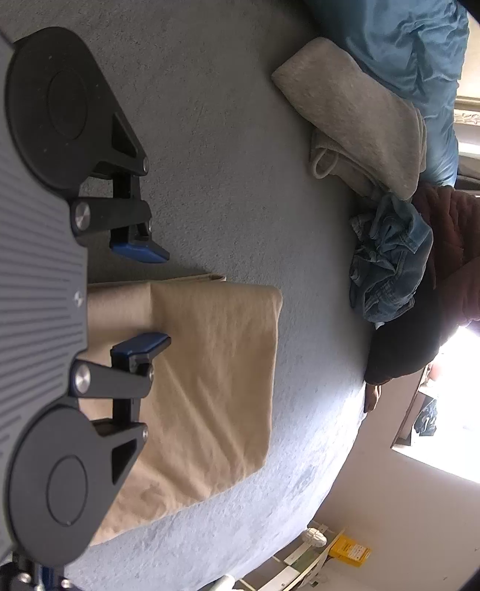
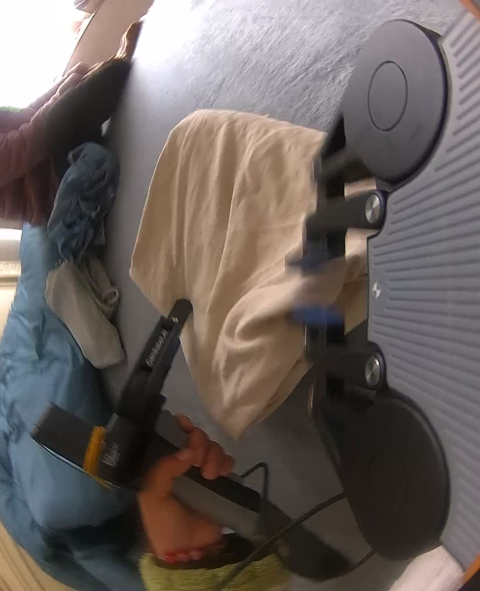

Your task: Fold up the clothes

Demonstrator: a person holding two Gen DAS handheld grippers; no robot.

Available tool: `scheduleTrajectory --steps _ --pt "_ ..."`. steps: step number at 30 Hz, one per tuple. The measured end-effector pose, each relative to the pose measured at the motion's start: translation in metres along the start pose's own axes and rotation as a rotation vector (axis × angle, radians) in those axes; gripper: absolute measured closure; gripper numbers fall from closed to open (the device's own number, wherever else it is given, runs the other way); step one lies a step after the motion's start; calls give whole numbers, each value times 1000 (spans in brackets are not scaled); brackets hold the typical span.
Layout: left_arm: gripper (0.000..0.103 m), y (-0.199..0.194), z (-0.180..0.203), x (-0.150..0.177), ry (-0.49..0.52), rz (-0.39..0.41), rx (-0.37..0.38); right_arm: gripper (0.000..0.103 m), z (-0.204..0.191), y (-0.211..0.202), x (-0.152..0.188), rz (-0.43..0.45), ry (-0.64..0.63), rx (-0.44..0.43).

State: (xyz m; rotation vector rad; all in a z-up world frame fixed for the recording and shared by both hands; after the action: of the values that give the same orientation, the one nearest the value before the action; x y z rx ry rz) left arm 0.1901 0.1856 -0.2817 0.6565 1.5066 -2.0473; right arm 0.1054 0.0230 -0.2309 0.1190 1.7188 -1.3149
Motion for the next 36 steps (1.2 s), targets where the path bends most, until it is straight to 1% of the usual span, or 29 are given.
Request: scheduleTrajectory --steps 1,5,9,12,13,15,17,21,23,25,27,29,30,33,34,35,36 --pt "63 0 0 0 -4 2 -3 100 0 -6 -1 16 2 3" --pt "64 2 -1 -2 -11 7 -6 101 -1 -27 8 23 26 11" --pt "64 2 0 -3 -4 5 -11 101 -6 -21 28 -14 48 11" --pt "61 -2 1 -4 14 7 -19 99 -12 -25 29 0 0 35" --pt "62 -6 2 -5 19 10 -20 98 -10 -28 29 4 9 31" --pt "61 -18 1 -4 14 13 -15 96 -6 -35 27 12 39 18" --pt "57 -34 0 -1 -5 18 5 94 -1 -42 24 25 74 0" --pt "56 -74 -3 16 -72 14 85 92 9 -47 13 68 134 -31" --pt "56 -91 -1 28 -92 -2 131 92 9 -46 9 81 135 -32" --pt "56 -104 4 39 -105 -20 174 90 10 -45 6 92 125 -10" --pt "56 -111 11 50 -105 -42 210 86 15 -45 4 105 128 14" --pt "56 -114 19 61 -100 -64 236 81 26 -47 2 120 182 25" --pt "57 -111 21 64 -94 -72 230 80 34 -48 3 124 219 34" --pt "70 -102 25 73 -77 -90 199 79 61 -43 13 105 361 65" --pt "80 -101 25 76 -80 -90 199 79 70 -41 18 95 411 70" --pt "88 -101 25 77 -83 -88 193 79 78 -39 24 84 461 75" --pt "92 -102 24 77 -78 -87 186 79 86 -38 30 74 510 79"
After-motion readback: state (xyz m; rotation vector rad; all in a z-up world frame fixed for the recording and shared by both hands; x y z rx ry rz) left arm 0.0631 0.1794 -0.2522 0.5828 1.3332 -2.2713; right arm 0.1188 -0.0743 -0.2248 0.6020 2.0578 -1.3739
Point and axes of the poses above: each gripper's, at about its wrist camera, not at the fingertips, and y roughly the way its jaws point, z to its right, x to its underside, the point moved 7 cm from there along y, roughly the way its jaws point, and after that the axes turned 5 degrees about x, right-handed, at the moved point
